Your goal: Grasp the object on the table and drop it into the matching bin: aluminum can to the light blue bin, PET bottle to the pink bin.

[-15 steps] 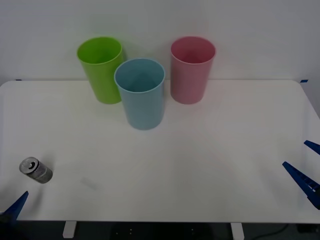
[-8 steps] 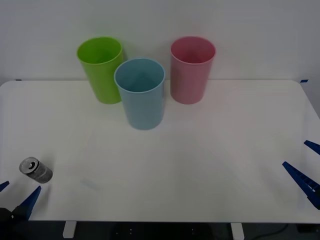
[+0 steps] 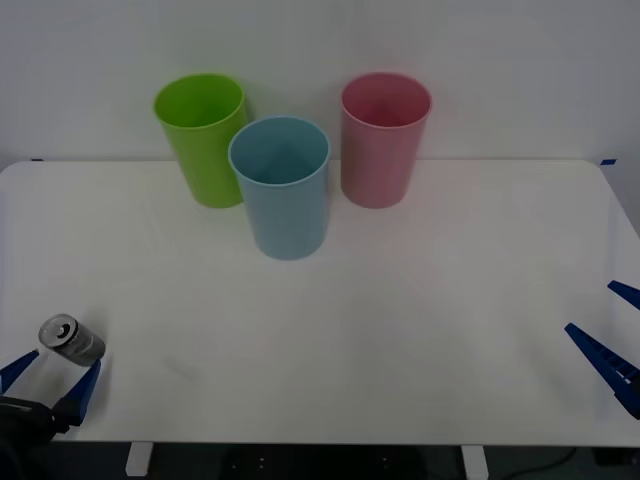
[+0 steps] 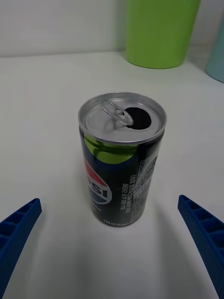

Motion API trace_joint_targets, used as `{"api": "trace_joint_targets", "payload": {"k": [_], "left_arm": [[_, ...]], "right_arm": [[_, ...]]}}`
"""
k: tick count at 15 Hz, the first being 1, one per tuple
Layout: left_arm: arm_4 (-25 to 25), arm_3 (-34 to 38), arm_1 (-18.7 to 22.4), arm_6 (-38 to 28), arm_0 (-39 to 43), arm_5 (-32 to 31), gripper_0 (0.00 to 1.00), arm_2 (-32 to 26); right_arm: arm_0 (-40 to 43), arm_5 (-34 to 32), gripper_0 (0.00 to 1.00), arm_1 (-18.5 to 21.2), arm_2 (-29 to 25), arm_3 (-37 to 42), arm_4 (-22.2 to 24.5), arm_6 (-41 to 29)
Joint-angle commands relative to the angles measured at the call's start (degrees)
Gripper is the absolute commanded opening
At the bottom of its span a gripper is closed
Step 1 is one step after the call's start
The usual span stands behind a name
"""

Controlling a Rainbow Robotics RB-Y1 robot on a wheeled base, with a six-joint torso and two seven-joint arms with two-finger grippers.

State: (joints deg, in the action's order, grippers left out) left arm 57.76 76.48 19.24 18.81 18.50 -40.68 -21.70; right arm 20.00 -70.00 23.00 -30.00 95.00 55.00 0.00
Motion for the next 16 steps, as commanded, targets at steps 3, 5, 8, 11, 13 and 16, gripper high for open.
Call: {"api": "trace_joint_targets", "payload": {"k": [3, 5, 8, 11, 13, 16], "left_arm": [[-0.1, -0.3, -3.2, 1.4, -1.9, 1.5, 1.00, -0.2], [-0.9, -1.9, -3.4, 2.5, -3.5, 1.7, 1.00, -0.2], [-3.7, -6.7, -3.4, 8.4, -6.6, 1.7, 1.00, -0.2], [-4.9, -9.0, -3.4, 9.3, -9.2, 1.7, 1.00, 0.0], [-5.6, -9.3, -3.4, 9.8, -10.0, 1.7, 1.00, 0.2], [-6.1, -9.3, -3.4, 10.0, -10.4, 2.1, 1.00, 0.6]], "right_arm": [[0.0, 0.0, 1.00, 0.0, 0.0, 0.0, 0.0, 0.0], [0.0, 0.0, 1.00, 0.0, 0.0, 0.0, 0.0, 0.0], [0.0, 0.0, 1.00, 0.0, 0.0, 0.0, 0.0, 0.0], [0.0, 0.0, 1.00, 0.0, 0.0, 0.0, 0.0, 0.0], [0.0, 0.0, 1.00, 0.0, 0.0, 0.0, 0.0, 0.0], [0.0, 0.0, 1.00, 0.0, 0.0, 0.0, 0.0, 0.0]]}}
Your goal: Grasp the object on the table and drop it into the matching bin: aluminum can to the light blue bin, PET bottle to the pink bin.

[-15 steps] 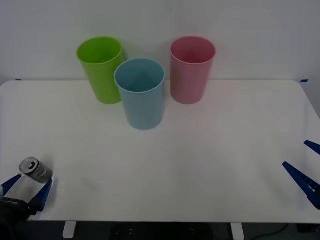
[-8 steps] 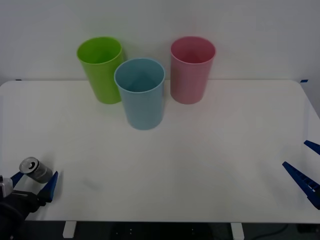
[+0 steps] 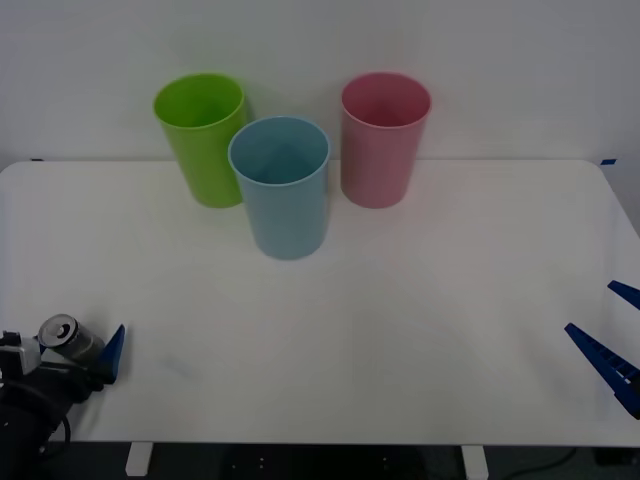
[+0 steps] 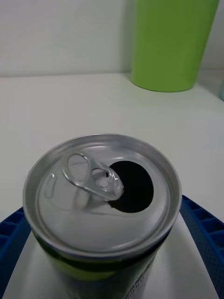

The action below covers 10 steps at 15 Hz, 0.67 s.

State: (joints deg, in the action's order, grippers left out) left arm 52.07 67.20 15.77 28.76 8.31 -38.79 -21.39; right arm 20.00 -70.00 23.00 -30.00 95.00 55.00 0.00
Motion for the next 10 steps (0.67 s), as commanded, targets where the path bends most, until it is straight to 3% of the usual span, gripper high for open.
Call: {"api": "trace_joint_targets", "payload": {"k": [1, 5, 6, 7, 8, 9, 10], "left_arm": [[-0.6, -0.1, 0.1, 0.0, -0.2, 0.2, 1.00, 0.5], [-1.0, 0.0, 0.1, 0.1, -0.1, 0.2, 1.00, 0.7], [-1.1, -0.1, 0.1, 0.1, -0.1, 0.2, 0.85, 0.7], [-1.0, 0.0, 0.1, 0.2, -0.1, 0.2, 0.34, 0.7], [-1.3, -0.1, 0.1, 0.2, -0.1, 0.2, 0.11, 0.9], [-1.5, -0.1, 0.1, 0.2, -0.1, 0.2, 0.00, 1.0], [-1.6, 0.0, 0.1, 0.2, -0.1, 0.2, 0.00, 1.2]], "right_arm": [[0.0, 0.0, 1.00, 0.0, 0.0, 0.0, 0.0, 0.0], [0.0, 0.0, 1.00, 0.0, 0.0, 0.0, 0.0, 0.0], [0.0, 0.0, 1.00, 0.0, 0.0, 0.0, 0.0, 0.0], [0.0, 0.0, 1.00, 0.0, 0.0, 0.0, 0.0, 0.0], [0.0, 0.0, 1.00, 0.0, 0.0, 0.0, 0.0, 0.0], [0.0, 0.0, 1.00, 0.0, 0.0, 0.0, 0.0, 0.0], [0.0, 0.0, 1.00, 0.0, 0.0, 0.0, 0.0, 0.0]]}}
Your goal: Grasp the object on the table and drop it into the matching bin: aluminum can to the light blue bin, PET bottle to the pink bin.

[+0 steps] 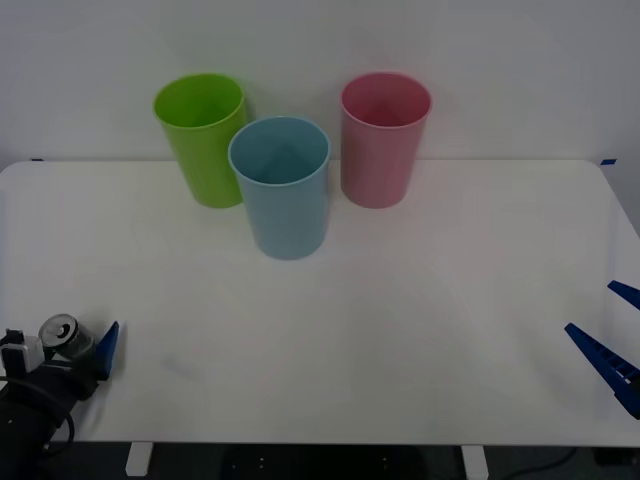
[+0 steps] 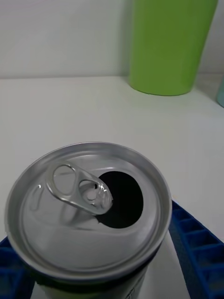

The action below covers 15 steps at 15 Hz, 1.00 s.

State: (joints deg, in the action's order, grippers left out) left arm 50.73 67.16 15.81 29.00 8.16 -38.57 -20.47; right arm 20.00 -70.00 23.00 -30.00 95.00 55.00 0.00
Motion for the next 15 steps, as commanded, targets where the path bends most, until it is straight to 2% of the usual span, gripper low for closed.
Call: {"api": "trace_joint_targets", "payload": {"k": [1, 11, 15], "left_arm": [[-0.4, 0.1, 0.0, -0.1, 0.0, 0.0, 0.00, 0.3], [-1.0, 0.2, 0.0, -0.3, 0.2, -0.6, 0.00, 0.5], [-1.0, 5.0, 0.0, -1.3, 2.6, -0.6, 0.00, 1.1]], "right_arm": [[0.0, 0.0, 1.00, 0.0, 0.0, 0.0, 0.0, 0.0], [0.0, 0.0, 1.00, 0.0, 0.0, 0.0, 0.0, 0.0], [0.0, 0.0, 1.00, 0.0, 0.0, 0.0, 0.0, 0.0]]}}
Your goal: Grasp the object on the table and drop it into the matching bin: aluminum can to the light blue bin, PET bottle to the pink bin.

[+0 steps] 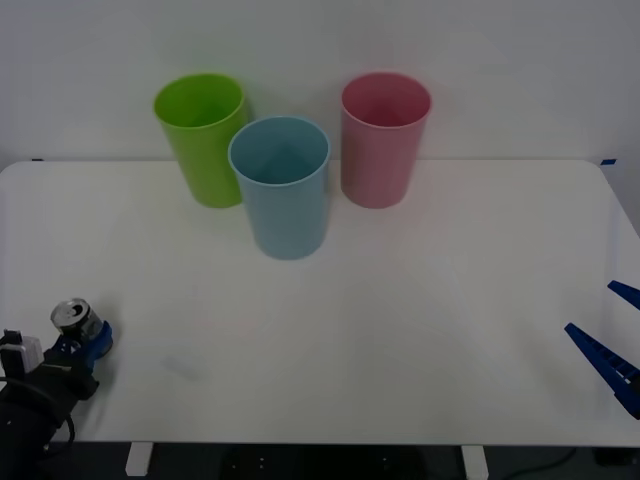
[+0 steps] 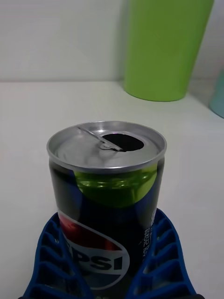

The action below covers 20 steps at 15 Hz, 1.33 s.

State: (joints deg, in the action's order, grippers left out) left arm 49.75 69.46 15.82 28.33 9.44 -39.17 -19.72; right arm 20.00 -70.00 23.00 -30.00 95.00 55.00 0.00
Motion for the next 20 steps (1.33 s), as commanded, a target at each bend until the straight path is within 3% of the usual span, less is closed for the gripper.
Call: {"api": "trace_joint_targets", "payload": {"k": [1, 7, 13, 20], "left_arm": [[0.0, 4.3, 0.0, -1.1, 1.9, 0.0, 0.00, 0.7], [0.4, 12.6, 0.0, -5.0, 4.9, 0.1, 0.00, 1.8], [4.1, 29.4, 0.0, -21.9, 10.9, 0.2, 0.00, 2.1], [8.3, 40.3, 0.0, -35.5, 12.4, 0.8, 0.00, 1.6]], "right_arm": [[0.0, 0.0, 1.00, 0.0, 0.0, 0.0, 0.0, 0.0], [0.0, 0.0, 1.00, 0.0, 0.0, 0.0, 0.0, 0.0], [0.0, 0.0, 1.00, 0.0, 0.0, 0.0, 0.0, 0.0], [0.0, 0.0, 1.00, 0.0, 0.0, 0.0, 0.0, 0.0]]}}
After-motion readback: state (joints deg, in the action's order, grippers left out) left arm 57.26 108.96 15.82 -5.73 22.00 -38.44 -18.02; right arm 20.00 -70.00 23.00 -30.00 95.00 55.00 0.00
